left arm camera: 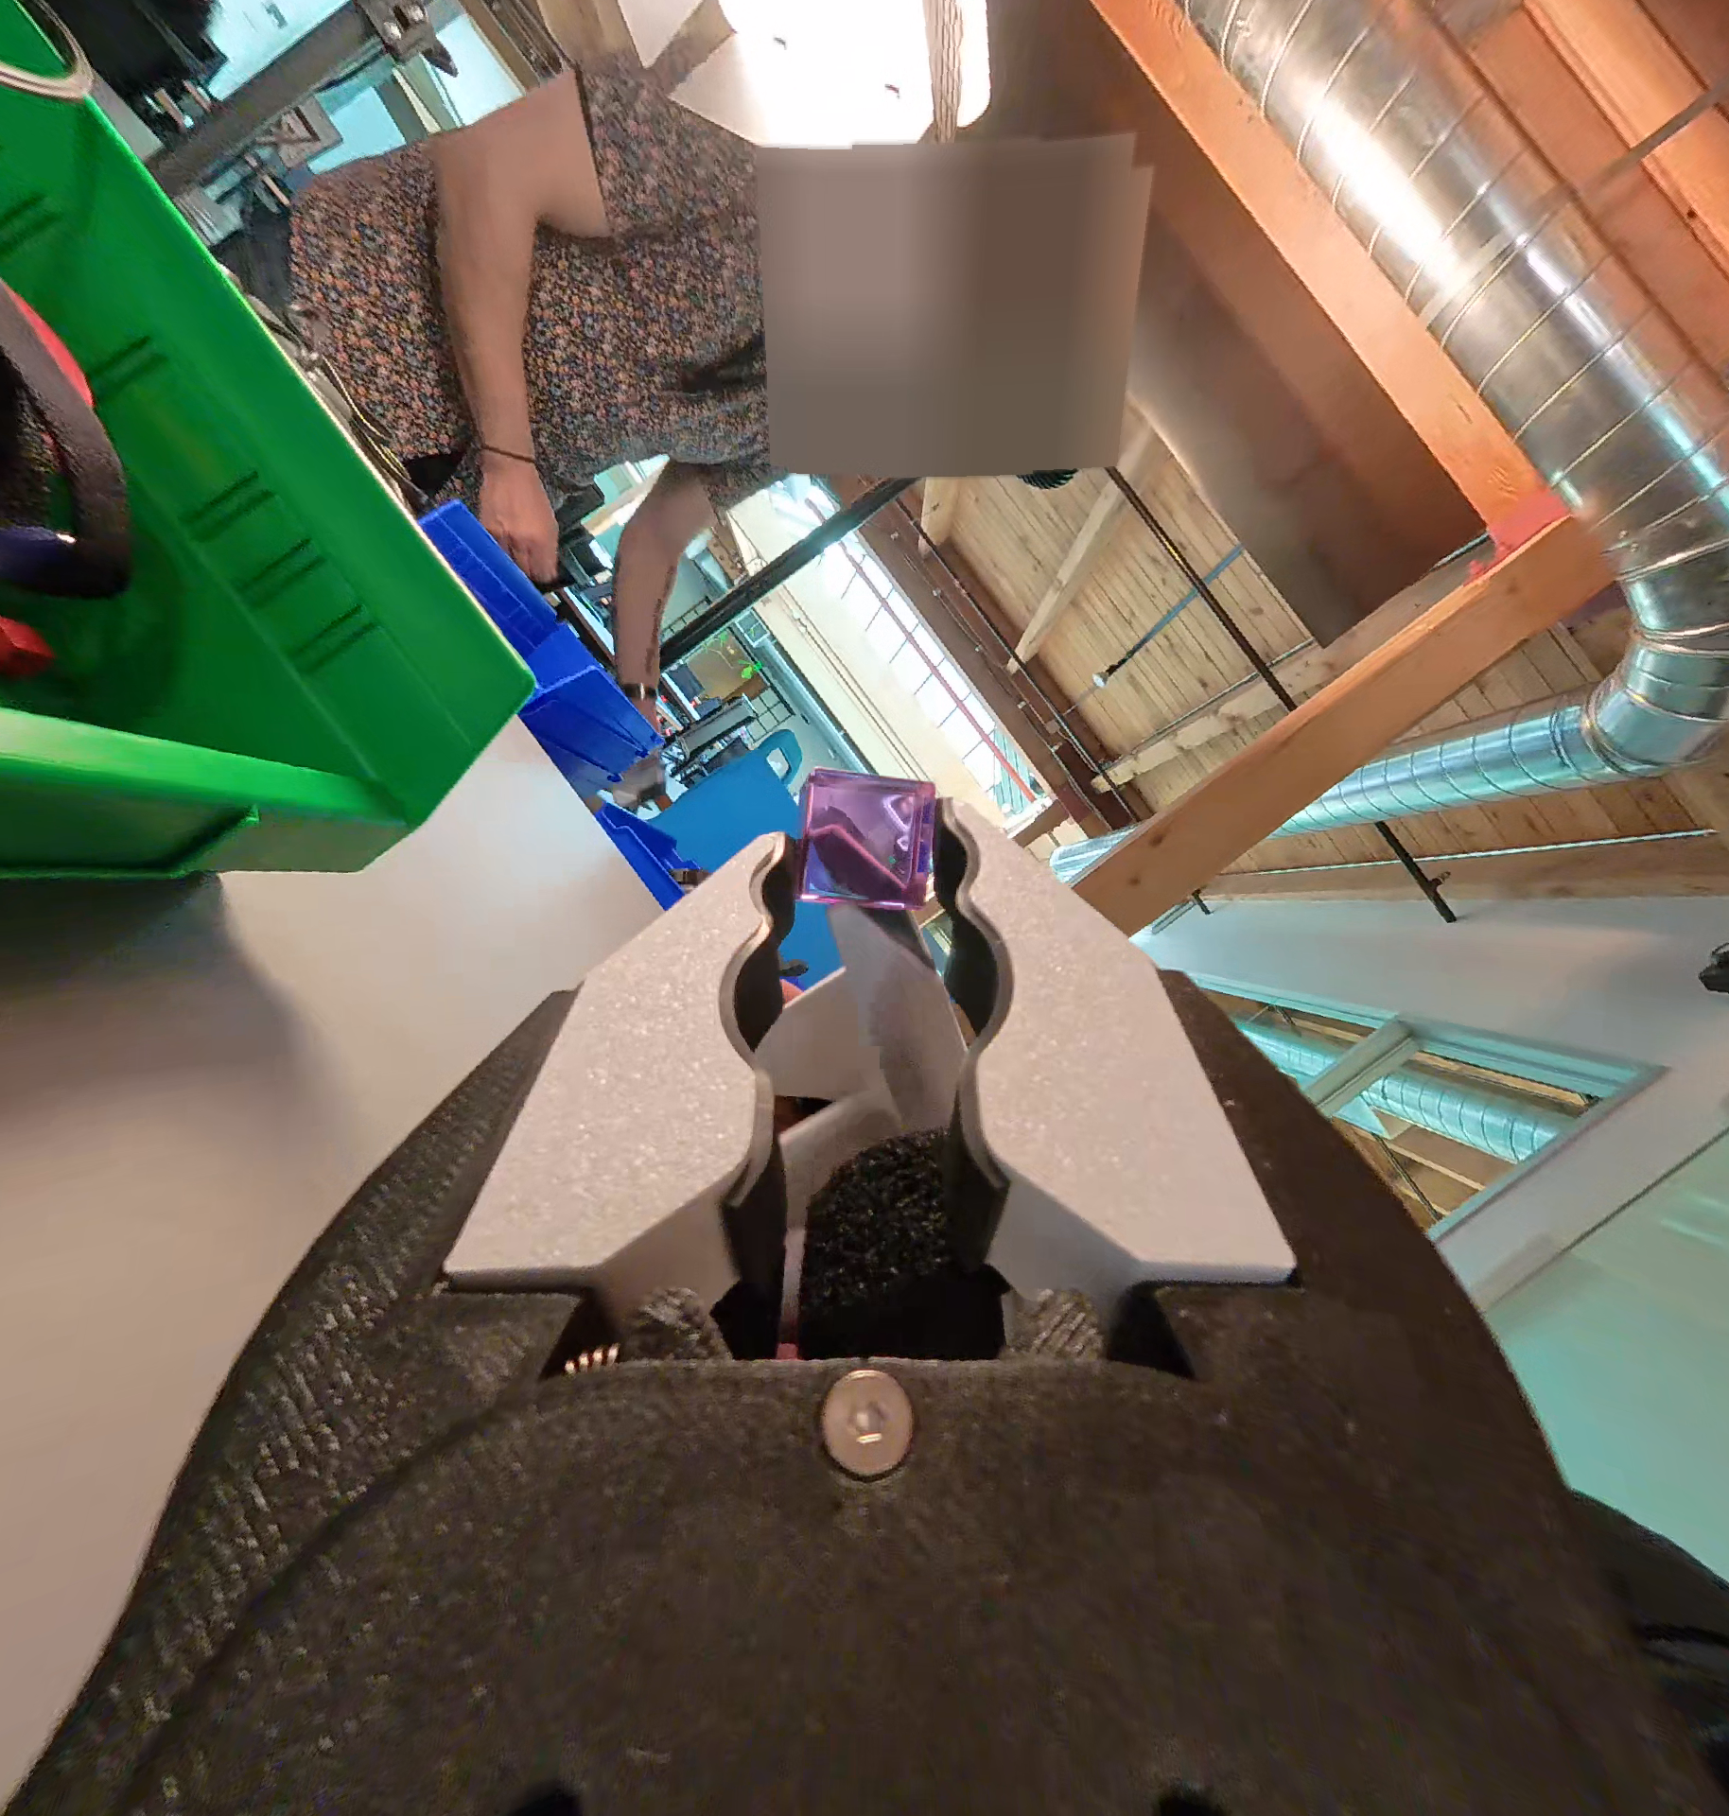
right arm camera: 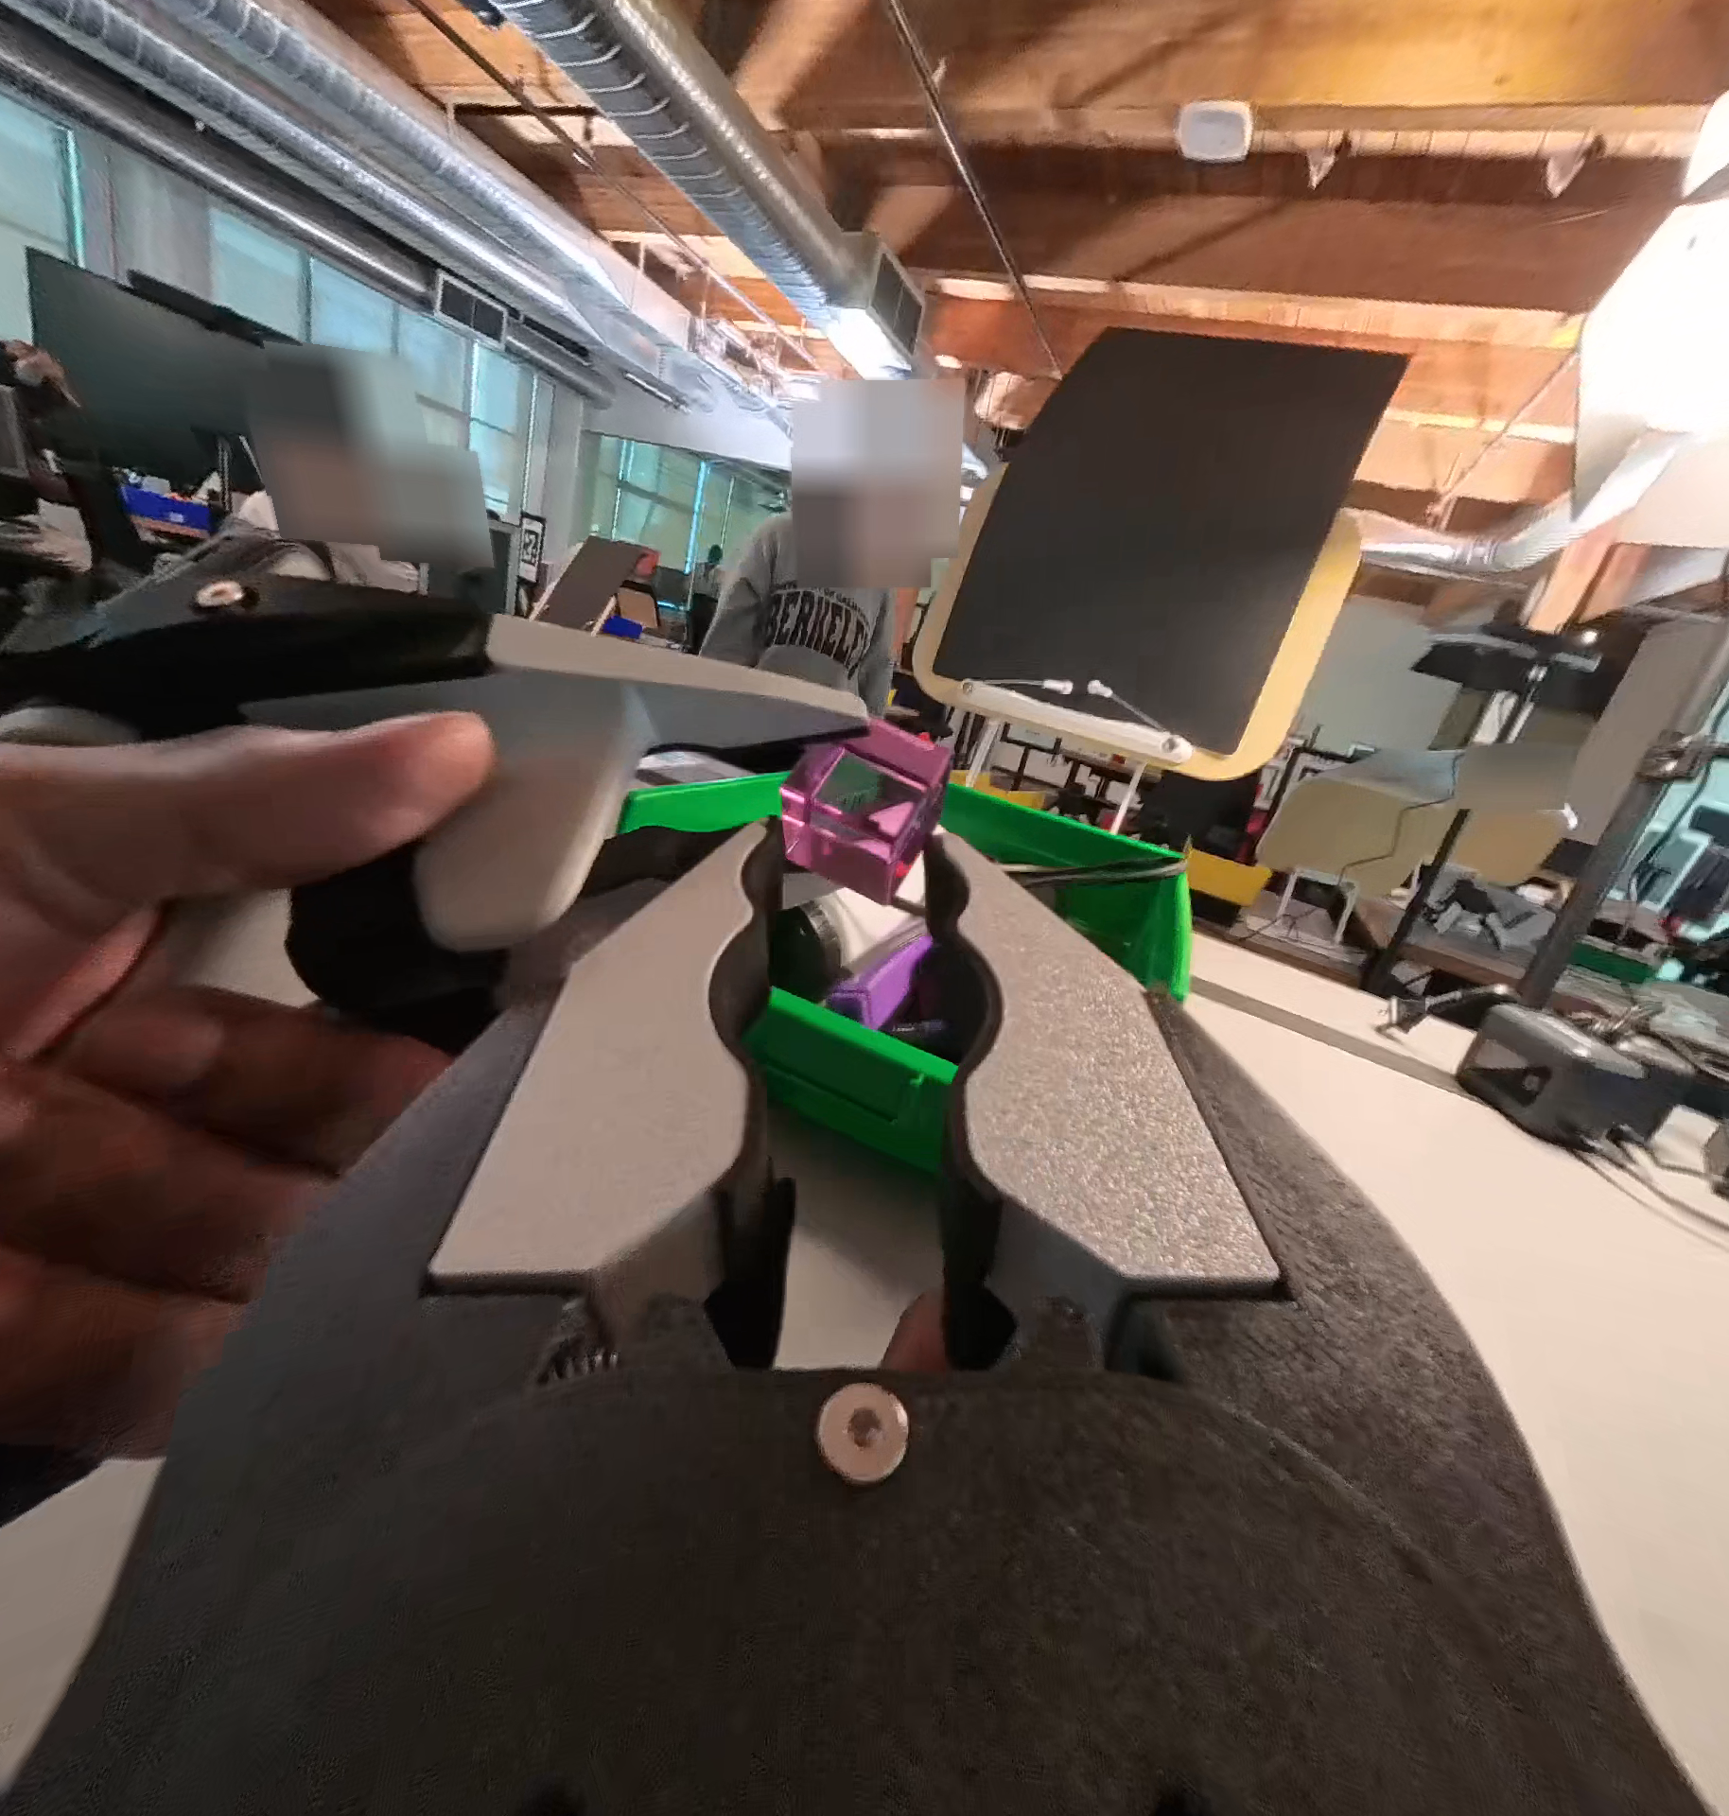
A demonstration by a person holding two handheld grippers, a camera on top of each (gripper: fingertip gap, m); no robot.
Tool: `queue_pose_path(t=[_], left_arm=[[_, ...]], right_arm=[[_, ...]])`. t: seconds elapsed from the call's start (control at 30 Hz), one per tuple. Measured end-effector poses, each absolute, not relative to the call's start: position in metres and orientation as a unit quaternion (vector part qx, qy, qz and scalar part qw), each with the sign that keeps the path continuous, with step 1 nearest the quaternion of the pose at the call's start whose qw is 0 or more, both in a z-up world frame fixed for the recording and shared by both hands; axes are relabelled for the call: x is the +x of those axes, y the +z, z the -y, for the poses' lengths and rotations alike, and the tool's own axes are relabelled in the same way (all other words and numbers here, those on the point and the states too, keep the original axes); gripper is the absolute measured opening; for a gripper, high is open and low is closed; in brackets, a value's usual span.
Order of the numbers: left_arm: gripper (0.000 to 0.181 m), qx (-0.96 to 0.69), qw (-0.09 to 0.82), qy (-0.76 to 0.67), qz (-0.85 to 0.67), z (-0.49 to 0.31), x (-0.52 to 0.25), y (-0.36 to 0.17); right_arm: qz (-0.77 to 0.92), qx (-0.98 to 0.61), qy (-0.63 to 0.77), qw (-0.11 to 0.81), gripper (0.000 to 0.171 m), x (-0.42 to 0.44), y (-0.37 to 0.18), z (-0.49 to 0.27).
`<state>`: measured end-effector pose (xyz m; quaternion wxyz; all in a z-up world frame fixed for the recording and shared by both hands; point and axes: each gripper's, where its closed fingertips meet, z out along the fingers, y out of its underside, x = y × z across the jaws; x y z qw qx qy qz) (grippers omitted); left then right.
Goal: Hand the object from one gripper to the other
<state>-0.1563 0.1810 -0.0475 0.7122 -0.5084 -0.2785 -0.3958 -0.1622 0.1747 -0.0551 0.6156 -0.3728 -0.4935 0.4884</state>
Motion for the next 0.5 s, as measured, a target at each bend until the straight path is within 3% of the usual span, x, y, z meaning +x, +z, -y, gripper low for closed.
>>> queue_pose_path(t=[0.27,0.4,0.5], left_arm=[[0.034,-0.595,0.712,-0.303,0.218,-0.182,-0.155,-0.048],[0.041,-0.658,0.735,-0.097,0.133,-0.173,-0.161,-0.040],[0.044,-0.708,0.703,0.054,0.043,-0.169,-0.160,-0.043]], right_arm=[[0.543,-0.281,0.354,0.708,0.029,-0.162,-0.052,-0.184],[0.586,-0.237,0.269,0.727,0.029,-0.167,-0.061,-0.186],[0.608,-0.186,0.215,0.741,0.029,-0.169,-0.067,-0.183]])
